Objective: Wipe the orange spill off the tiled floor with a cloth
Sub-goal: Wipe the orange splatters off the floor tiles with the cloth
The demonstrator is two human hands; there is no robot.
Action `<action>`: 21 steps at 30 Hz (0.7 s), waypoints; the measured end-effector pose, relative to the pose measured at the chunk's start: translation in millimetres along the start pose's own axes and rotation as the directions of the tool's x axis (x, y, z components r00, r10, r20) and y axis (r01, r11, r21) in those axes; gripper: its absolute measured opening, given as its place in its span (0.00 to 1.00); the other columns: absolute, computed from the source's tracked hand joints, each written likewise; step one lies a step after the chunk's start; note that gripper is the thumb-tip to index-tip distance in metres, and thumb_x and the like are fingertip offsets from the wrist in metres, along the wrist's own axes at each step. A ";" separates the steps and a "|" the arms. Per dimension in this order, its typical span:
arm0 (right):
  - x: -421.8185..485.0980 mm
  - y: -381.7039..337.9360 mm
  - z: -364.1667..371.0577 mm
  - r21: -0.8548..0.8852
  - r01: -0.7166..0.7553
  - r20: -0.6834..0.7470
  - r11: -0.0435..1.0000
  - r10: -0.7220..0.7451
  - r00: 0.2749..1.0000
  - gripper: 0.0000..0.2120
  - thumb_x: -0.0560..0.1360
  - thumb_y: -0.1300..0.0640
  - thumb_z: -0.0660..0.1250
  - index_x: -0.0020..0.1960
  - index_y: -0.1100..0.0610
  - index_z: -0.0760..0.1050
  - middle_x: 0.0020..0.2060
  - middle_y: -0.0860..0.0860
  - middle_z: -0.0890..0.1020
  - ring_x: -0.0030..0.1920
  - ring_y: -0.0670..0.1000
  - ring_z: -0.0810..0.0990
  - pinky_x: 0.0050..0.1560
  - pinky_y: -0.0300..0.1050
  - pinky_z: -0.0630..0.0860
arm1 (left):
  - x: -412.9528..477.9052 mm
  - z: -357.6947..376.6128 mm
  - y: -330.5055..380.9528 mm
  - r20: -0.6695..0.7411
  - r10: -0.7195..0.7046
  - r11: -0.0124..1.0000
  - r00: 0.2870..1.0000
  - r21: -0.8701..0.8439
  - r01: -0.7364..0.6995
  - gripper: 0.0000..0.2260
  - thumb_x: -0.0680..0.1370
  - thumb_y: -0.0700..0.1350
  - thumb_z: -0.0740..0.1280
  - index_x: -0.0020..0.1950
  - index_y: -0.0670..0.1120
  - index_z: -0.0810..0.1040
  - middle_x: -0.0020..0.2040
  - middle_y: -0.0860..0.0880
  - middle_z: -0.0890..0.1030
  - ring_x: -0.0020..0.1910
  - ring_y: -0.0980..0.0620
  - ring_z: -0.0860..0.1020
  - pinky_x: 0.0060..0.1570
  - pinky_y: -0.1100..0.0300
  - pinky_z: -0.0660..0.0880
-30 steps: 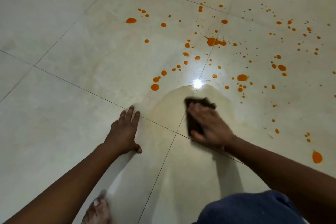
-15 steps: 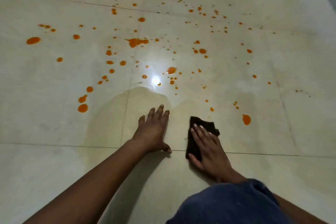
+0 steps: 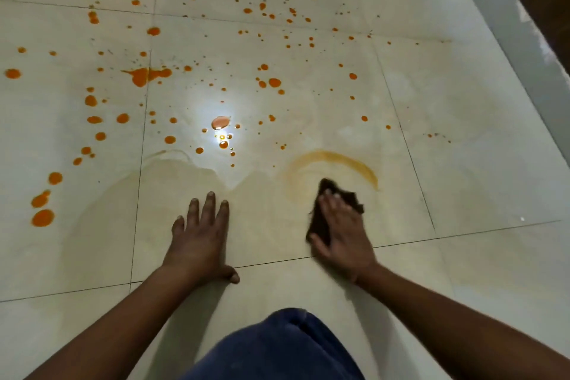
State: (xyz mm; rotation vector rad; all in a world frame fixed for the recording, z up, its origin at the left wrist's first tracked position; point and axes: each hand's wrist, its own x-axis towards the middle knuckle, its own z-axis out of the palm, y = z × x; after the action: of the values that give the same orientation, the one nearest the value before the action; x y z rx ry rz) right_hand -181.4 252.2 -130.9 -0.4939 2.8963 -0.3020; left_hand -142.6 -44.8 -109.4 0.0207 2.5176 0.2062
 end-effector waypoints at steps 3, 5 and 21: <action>96.0 -9.7 -22.8 0.036 -0.435 -0.069 0.900 0.437 0.897 0.36 0.80 0.41 0.56 0.80 0.60 0.51 0.80 0.56 0.53 0.79 0.55 0.50 0.77 0.54 0.50 | 0.3 5.8 -4.2 -0.022 0.008 1.000 1.000 -0.028 -0.008 0.65 0.57 0.73 0.71 0.76 0.50 0.32 0.77 0.45 0.29 0.77 0.39 0.35 0.74 0.41 0.49; 113.3 -54.6 -2.5 0.001 -0.197 -0.046 0.980 0.197 0.979 0.37 0.78 0.42 0.58 0.80 0.59 0.51 0.80 0.56 0.53 0.79 0.55 0.49 0.77 0.53 0.48 | 3.3 10.9 -8.3 -0.050 0.008 0.999 0.999 -0.041 -0.010 0.65 0.57 0.74 0.71 0.76 0.51 0.32 0.76 0.46 0.29 0.77 0.40 0.35 0.74 0.42 0.48; 19.0 -50.4 11.3 0.037 0.253 0.052 0.967 -0.255 0.966 0.38 0.73 0.40 0.60 0.78 0.56 0.59 0.79 0.52 0.56 0.78 0.53 0.56 0.74 0.55 0.60 | 0.8 5.8 0.4 -0.049 -0.024 0.995 0.999 -0.101 0.019 0.64 0.58 0.68 0.76 0.77 0.51 0.33 0.77 0.47 0.29 0.77 0.41 0.34 0.75 0.42 0.46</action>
State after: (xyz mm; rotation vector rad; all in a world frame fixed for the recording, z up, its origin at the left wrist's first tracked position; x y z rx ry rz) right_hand -181.0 197.2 -133.0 -0.8567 2.7692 -0.3609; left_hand -139.9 -43.6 -114.4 -0.0524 2.5529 0.3278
